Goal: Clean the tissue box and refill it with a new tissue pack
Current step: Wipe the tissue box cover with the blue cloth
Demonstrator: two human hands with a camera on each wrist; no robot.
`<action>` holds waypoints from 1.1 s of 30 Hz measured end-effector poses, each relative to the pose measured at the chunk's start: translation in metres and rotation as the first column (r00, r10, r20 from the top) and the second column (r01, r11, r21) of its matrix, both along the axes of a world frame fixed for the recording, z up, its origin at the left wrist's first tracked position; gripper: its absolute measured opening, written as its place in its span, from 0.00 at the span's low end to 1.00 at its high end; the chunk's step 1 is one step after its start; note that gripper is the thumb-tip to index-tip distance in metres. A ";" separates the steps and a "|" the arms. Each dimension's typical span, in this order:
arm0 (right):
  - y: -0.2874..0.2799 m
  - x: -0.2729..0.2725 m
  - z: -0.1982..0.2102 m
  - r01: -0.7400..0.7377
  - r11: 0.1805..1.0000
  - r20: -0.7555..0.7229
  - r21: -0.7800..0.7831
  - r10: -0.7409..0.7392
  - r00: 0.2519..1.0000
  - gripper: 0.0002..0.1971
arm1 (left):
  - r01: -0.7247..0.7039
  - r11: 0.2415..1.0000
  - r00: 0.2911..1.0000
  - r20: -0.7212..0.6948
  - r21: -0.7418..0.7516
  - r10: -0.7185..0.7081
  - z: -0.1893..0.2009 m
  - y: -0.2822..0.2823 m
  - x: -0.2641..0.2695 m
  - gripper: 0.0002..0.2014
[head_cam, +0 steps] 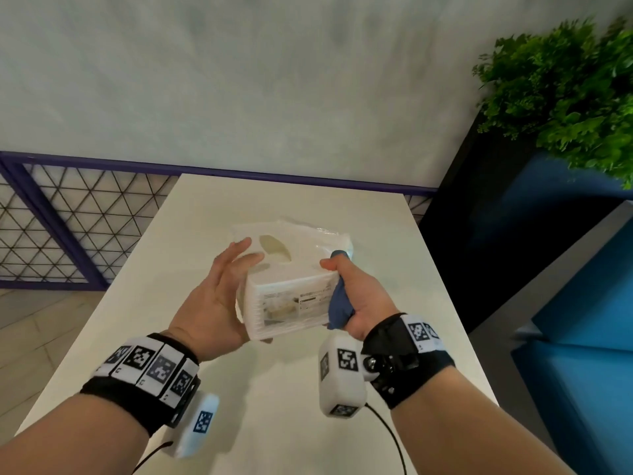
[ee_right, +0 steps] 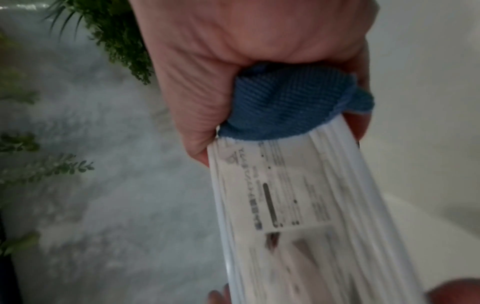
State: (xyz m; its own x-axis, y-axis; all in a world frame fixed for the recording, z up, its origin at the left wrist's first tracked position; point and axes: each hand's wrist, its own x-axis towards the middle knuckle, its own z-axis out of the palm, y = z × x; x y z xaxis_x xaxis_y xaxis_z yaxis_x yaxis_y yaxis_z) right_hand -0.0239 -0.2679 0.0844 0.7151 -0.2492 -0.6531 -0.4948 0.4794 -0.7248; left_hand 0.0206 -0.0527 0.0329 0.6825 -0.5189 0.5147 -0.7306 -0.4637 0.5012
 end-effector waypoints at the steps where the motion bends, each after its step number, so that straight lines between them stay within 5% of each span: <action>1: 0.003 0.000 -0.002 0.020 0.999 0.027 -0.024 -0.020 0.999 0.18 | -0.020 1.000 0.999 0.032 0.024 0.020 0.001 0.000 -0.007 0.54; 6: 0.026 -0.003 -0.004 0.141 0.970 0.123 -0.196 -0.118 0.985 0.22 | -0.192 0.955 0.915 0.393 0.226 0.091 -0.001 -0.025 -0.039 0.51; 9: 0.047 -0.004 0.004 0.182 0.956 0.204 -0.229 -0.136 0.969 0.25 | -0.363 0.892 0.896 0.363 0.269 0.255 -0.002 -0.037 -0.038 0.52; 11: 0.058 -0.005 0.008 0.190 0.945 0.281 -0.266 -0.113 0.953 0.24 | -0.441 0.873 0.862 0.369 0.209 0.347 0.003 -0.038 -0.033 0.42; 15: 0.062 -0.009 0.013 0.134 0.909 0.369 -0.394 0.023 0.929 0.23 | -0.457 0.886 0.876 0.208 0.075 0.434 0.012 -0.025 -0.025 0.39; 20: 0.031 -0.001 0.028 0.300 0.914 0.455 -0.274 -0.152 0.878 0.17 | -0.474 0.880 0.880 0.012 -0.011 0.475 0.017 -0.011 -0.022 0.39; 22: 0.032 0.006 0.032 0.318 0.886 0.515 -0.338 -0.109 0.851 0.18 | -0.490 0.871 0.871 -0.046 -0.039 0.489 0.016 -0.011 -0.021 0.37; 25: 0.055 0.007 0.029 0.091 0.760 0.468 -0.643 0.296 0.833 0.29 | -0.473 0.877 0.880 -0.083 -0.081 0.467 0.017 -0.018 -0.022 0.33; 27: 0.073 0.000 0.018 -0.118 0.496 0.235 -0.860 0.591 0.772 0.30 | -0.490 0.862 0.868 -0.161 -0.132 0.469 0.021 -0.022 -0.023 0.28; 29: 0.075 -0.004 0.012 -0.108 0.301 0.130 -0.948 0.672 0.729 0.29 | -0.505 0.843 0.852 -0.264 -0.186 0.452 0.026 -0.023 -0.024 0.27; 33: 0.031 0.022 0.011 -0.043 0.317 0.163 -0.948 0.595 0.787 0.26 | -0.458 0.870 0.863 -0.325 -0.183 0.386 0.030 -0.012 -0.028 0.33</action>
State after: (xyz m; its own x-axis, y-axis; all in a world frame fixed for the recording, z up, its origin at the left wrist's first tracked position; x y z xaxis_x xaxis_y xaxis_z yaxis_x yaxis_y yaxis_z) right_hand -0.0017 -0.2371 0.0949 0.9754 -0.1362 0.1733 0.0357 -0.6780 -0.7342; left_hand -0.0073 -0.0650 0.0632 0.9361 -0.0300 0.3506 -0.3119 -0.5317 0.7874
